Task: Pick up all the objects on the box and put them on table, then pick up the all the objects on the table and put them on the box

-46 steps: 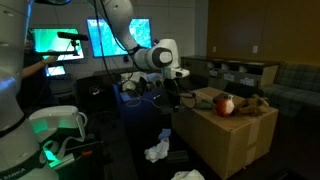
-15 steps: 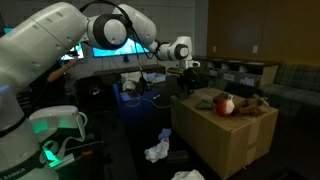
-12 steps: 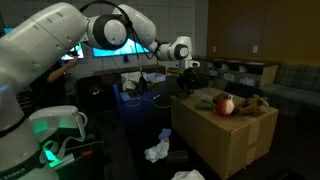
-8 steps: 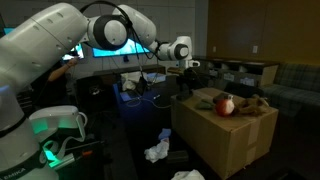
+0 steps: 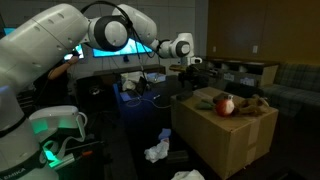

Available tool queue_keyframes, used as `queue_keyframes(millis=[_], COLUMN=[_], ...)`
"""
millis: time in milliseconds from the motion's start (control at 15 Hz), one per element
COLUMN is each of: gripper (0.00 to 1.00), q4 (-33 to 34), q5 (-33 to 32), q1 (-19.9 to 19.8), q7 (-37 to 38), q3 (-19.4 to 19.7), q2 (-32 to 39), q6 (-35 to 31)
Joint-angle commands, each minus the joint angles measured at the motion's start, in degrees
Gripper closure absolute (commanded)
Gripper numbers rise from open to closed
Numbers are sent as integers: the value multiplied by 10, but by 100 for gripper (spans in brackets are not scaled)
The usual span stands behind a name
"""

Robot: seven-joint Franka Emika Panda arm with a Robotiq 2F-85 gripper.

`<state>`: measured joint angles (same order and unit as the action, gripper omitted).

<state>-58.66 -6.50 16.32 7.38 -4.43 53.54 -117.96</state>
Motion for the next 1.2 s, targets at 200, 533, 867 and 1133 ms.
queue_keyframes(millis=[200,533,867,1133], gripper=[0,0,0,0], q4=[50,64,96,116], q5=[-3,-6,16,36], q1=[-27,-65,-108,-131], q7=[-52,-125,-194,-225], q3=[1,4,-6,-19], q2=[21,37,72,95], q6=[-11,-40,-79,-94])
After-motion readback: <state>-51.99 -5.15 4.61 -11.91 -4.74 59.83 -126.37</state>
